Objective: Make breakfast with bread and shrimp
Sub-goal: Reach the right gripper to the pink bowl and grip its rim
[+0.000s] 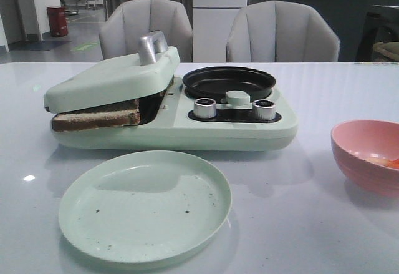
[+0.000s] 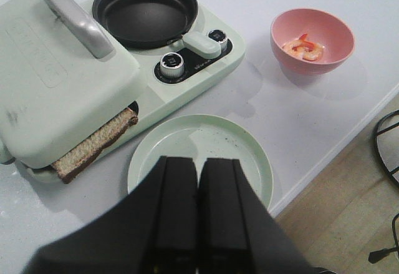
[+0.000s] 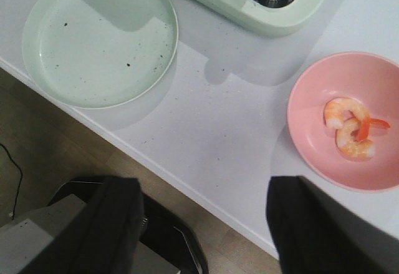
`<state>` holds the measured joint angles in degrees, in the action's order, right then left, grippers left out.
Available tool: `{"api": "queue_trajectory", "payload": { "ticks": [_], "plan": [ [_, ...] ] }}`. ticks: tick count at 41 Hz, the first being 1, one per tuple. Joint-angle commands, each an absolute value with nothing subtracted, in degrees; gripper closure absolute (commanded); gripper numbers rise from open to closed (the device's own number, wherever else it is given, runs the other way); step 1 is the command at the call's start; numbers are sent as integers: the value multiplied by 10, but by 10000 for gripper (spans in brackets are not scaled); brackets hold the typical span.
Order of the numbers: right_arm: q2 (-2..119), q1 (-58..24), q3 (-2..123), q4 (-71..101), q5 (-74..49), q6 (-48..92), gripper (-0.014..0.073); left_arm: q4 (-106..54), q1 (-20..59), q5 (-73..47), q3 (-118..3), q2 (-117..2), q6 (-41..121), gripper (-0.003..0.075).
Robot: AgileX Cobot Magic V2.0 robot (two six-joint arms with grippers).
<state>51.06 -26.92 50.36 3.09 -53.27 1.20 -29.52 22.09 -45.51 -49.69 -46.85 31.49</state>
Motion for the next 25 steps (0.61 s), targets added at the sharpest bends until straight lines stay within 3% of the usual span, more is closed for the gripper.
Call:
{"api": "queue_trajectory", "payload": {
  "ticks": [1, 14, 25],
  "plan": [
    [506, -269, 517, 32, -497, 14, 60, -311, 226, -413, -497, -443, 315, 621],
    [514, -253, 517, 10, -484, 11, 60, -311, 226, -388, -489, -447, 315, 621],
    [588, -73, 518, 12, -485, 5, 60, -311, 226, -370, -488, -465, 315, 621]
  ]
}}
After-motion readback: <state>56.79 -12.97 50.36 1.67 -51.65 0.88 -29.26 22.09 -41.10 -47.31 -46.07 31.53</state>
